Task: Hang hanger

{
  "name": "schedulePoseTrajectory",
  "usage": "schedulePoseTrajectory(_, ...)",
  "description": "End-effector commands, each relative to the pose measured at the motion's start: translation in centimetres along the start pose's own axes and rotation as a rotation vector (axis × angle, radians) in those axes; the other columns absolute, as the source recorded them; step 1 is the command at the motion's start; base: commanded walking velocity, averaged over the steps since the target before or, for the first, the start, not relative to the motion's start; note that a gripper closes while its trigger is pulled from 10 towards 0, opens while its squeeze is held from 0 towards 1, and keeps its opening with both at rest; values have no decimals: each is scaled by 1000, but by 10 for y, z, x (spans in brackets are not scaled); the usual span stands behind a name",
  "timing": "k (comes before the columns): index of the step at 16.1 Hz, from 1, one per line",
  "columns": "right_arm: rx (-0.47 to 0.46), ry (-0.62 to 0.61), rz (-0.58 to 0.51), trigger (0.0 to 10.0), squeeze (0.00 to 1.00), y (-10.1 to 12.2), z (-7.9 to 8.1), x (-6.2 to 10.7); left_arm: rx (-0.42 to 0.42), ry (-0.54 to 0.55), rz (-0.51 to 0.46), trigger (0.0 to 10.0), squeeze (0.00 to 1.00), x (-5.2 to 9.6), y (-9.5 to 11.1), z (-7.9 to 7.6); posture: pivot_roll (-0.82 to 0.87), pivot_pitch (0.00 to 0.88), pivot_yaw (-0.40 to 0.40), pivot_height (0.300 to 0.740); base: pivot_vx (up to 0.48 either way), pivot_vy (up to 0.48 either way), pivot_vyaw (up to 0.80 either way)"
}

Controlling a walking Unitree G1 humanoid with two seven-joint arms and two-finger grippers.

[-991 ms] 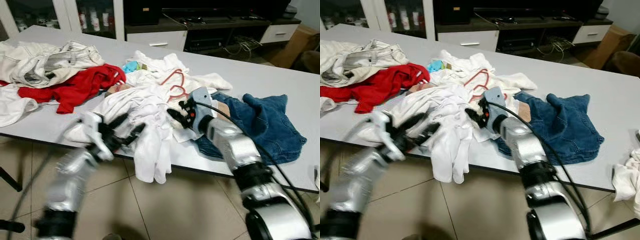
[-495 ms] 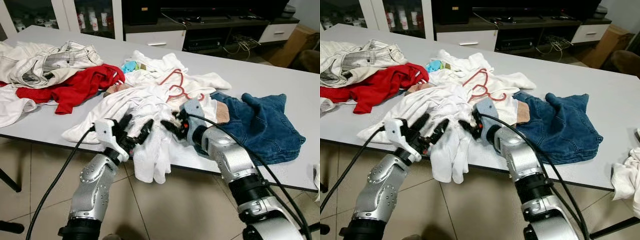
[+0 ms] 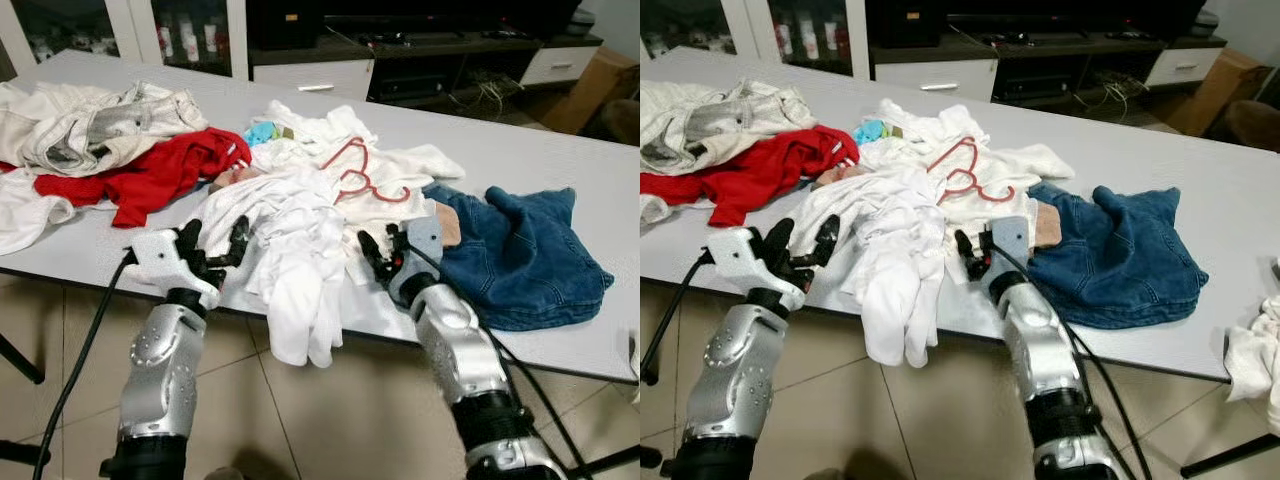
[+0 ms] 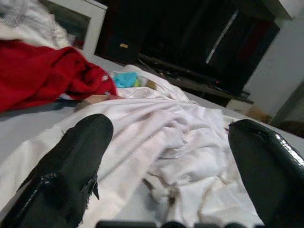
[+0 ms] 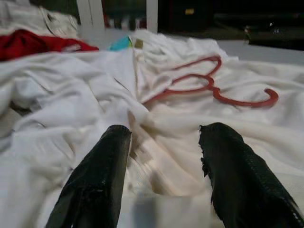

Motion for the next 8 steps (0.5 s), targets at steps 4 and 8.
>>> schedulePoseTrajectory(4,-27,-69,-77,10000,0,12,-10,2,-62,-61,12,10000,0,-4,1,-17,34,0,-41,740,0,0,0)
schedulePoseTrajectory(8,-34,-100,-97,10000,0,19,-19,0,-66,-67,12,10000,0,-7,2,-21,29,0,-42,740,0,0,595)
Point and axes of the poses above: a point about 5 cm out from each wrist's last joint towards the gripper, its own x axis pointing back from the gripper into the wrist, its own y axis along the axis of the wrist's last joint, z = x × y, the point moved 4 cm from there along -x, pointing out of the wrist towards the gripper
